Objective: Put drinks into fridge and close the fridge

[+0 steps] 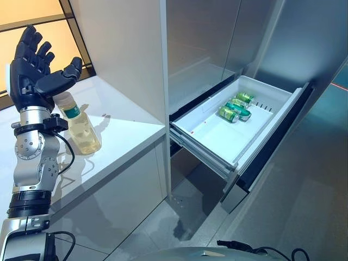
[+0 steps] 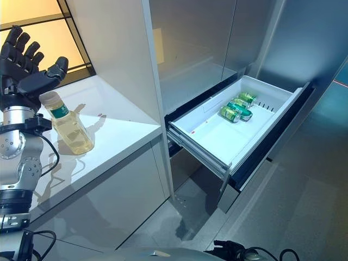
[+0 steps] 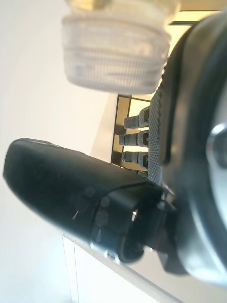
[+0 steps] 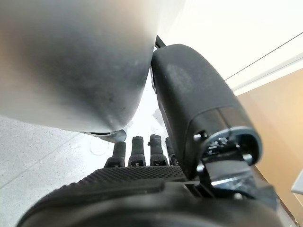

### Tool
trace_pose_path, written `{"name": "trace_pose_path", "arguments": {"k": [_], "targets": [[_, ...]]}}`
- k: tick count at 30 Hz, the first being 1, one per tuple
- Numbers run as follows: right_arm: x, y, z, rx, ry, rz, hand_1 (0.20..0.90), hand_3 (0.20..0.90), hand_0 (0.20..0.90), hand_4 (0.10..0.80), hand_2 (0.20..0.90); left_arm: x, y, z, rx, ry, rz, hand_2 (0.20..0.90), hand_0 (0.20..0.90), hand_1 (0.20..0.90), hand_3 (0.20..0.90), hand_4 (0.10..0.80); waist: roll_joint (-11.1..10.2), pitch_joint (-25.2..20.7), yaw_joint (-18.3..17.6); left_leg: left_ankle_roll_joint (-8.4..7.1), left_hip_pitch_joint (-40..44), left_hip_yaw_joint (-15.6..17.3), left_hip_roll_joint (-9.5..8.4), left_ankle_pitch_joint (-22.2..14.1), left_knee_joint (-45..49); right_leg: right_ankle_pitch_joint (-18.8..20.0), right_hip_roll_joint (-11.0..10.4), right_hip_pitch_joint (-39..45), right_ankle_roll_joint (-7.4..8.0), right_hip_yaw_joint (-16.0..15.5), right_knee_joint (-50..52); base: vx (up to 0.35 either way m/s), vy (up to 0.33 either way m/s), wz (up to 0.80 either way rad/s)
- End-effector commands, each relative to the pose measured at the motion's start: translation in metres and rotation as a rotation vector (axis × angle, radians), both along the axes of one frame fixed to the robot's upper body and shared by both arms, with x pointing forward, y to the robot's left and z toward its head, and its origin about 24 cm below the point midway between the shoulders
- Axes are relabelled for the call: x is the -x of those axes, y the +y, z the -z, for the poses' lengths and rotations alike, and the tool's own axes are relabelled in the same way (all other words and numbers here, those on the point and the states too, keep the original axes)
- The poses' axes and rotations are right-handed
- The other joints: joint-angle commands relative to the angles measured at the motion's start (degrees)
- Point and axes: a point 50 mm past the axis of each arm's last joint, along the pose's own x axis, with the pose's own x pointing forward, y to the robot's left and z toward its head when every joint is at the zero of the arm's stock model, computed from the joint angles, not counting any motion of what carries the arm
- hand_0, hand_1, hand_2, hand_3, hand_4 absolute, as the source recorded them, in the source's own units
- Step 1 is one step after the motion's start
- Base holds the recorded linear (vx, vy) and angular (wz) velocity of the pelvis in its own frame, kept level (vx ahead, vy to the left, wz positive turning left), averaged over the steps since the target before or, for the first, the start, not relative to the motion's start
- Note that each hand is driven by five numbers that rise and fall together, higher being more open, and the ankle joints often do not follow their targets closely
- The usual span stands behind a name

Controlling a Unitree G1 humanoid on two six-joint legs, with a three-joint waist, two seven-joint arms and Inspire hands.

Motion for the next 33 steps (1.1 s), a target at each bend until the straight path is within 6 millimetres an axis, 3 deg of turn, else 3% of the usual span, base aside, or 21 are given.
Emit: {"name": "trace_pose_path", "arguments": {"k": [1, 17, 26, 33], "targets": [[0.011, -0.011, 0.0, 0.04, 0.065, -0.101, 0.9, 0.9, 0.9, 0.8, 0.9, 0.02, -0.009, -0.06, -0.15, -0.298, 0.002, 0.9, 0.9, 0.9, 0.9, 0.8, 3.0, -1.9, 1.1, -1.23, 0.7, 3.2, 0.28, -6.6, 0.4, -4.9, 0.7, -1.1, 2.46, 0.0, 3.1, 0.0, 0.0, 0.0], [0.005, -0.01, -0.001, 0.032, 0.047, -0.107, 0.9, 0.9, 0.9, 0.8, 0.9, 0.029, -0.007, -0.016, -0.187, -0.161, -0.078, 0.9, 0.9, 0.9, 0.9, 0.8, 2.5, -0.9, 3.6, -1.12, 0.6, 1.5, 0.07, -6.2, 0.4, -5.4, 0.1, -0.7, 2.25, -2.4, 3.8, -0.016, 0.003, 0.04], [0.003, -0.013, -0.002, 0.038, 0.041, -0.107, 0.9, 0.9, 0.9, 0.8, 0.9, 0.032, -0.008, 0.009, -0.162, -0.094, -0.048, 0.9, 0.9, 0.9, 0.9, 0.8, 2.2, -0.4, 4.3, -1.14, 0.7, 1.1, 0.08, -6.0, 0.4, -5.5, -0.1, -0.5, 2.31, -3.0, 3.9, -0.005, 0.001, 0.01], [0.001, -0.014, -0.002, 0.04, 0.039, -0.107, 0.9, 0.9, 0.9, 0.8, 0.9, 0.031, -0.014, 0.017, -0.146, -0.079, -0.007, 0.9, 0.9, 0.9, 0.9, 0.8, 2.1, -0.2, 4.4, -1.25, 0.8, 1.1, 0.16, -5.9, 0.4, -5.4, -0.2, -0.3, 2.37, -3.2, 3.8, -0.004, 0.002, 0.02]]}}
